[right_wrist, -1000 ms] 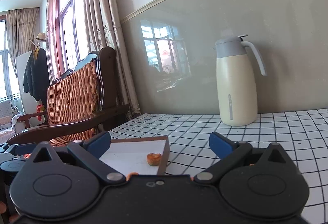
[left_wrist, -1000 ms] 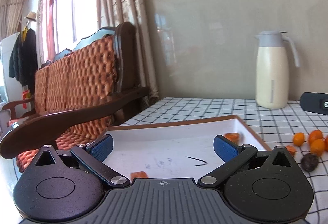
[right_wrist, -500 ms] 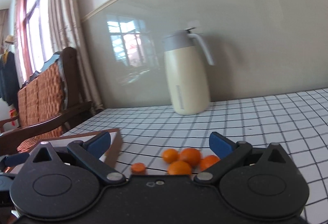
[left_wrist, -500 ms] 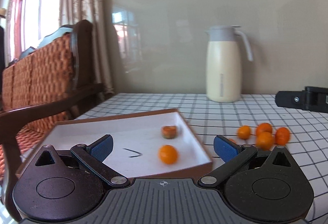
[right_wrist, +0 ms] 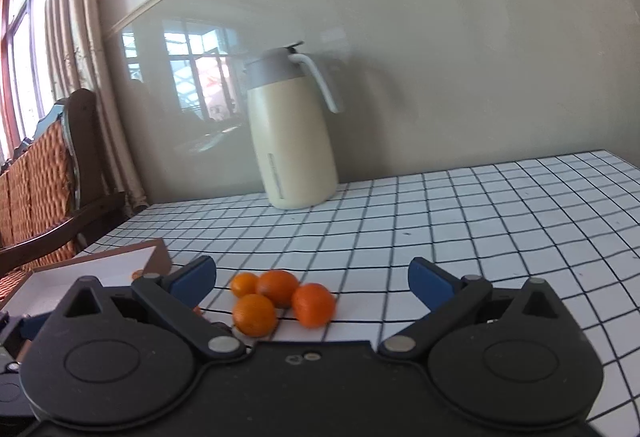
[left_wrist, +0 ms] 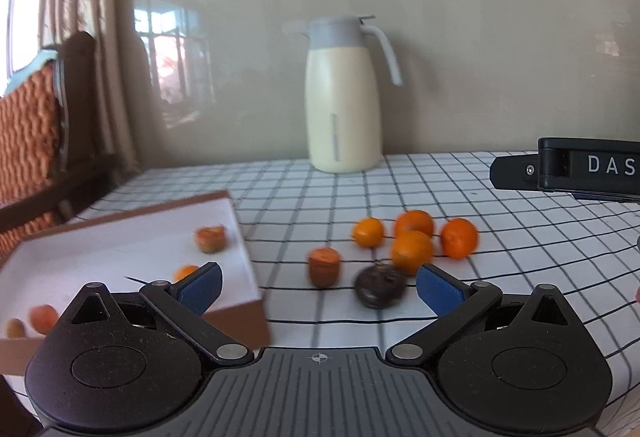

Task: Organize fruits
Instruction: 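Move both open tools away from the box to the fruit on the table, then grasp the dark brown round fruit with the left tool while the right tool grasps an orange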

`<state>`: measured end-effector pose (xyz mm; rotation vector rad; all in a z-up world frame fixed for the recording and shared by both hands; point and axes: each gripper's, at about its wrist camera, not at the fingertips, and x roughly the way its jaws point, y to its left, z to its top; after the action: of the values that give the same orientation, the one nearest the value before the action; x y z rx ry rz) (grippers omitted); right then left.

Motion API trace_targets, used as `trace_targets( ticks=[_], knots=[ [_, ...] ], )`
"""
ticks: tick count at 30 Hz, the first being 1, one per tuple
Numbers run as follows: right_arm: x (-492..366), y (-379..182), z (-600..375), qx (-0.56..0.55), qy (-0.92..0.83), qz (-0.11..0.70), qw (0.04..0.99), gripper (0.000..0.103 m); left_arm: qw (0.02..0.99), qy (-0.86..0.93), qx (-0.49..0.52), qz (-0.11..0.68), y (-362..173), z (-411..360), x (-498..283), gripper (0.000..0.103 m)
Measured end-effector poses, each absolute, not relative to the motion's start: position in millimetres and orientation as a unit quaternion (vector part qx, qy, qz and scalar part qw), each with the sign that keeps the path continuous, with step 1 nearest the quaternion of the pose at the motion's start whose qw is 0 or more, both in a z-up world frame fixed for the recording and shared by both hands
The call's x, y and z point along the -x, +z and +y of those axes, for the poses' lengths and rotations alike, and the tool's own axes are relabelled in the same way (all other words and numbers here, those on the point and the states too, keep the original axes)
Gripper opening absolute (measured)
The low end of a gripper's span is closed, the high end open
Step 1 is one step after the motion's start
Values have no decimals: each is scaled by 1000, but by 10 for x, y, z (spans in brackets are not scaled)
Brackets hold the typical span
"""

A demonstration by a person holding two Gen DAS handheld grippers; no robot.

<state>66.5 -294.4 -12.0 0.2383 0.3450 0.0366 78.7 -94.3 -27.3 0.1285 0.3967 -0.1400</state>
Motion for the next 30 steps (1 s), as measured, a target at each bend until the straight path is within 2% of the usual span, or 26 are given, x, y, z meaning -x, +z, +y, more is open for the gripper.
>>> trace_targets(
  ticks=[12,21,25,27,30],
  knots=[
    [-653,-183,-3101,-125,18,195,973,97,969,-80,-60,226,-476,-1328,-958,102],
    [-666,-228,-3185,-129,12,205,970,94,966,-79,-52,242,-565,-1444,-1064,91],
    [-704,-254,-3172,-128,16,211,969,90,964,-74,-45,250,-599,-1450,-1118,88],
    [-735,-265,-3151,-126,20,214,968,88,964,-71,-43,252,-610,-1447,-1135,83],
    [-779,-285,-3103,-119,28,223,967,79,963,-69,-41,259,-635,-1439,-1170,79]
  ],
)
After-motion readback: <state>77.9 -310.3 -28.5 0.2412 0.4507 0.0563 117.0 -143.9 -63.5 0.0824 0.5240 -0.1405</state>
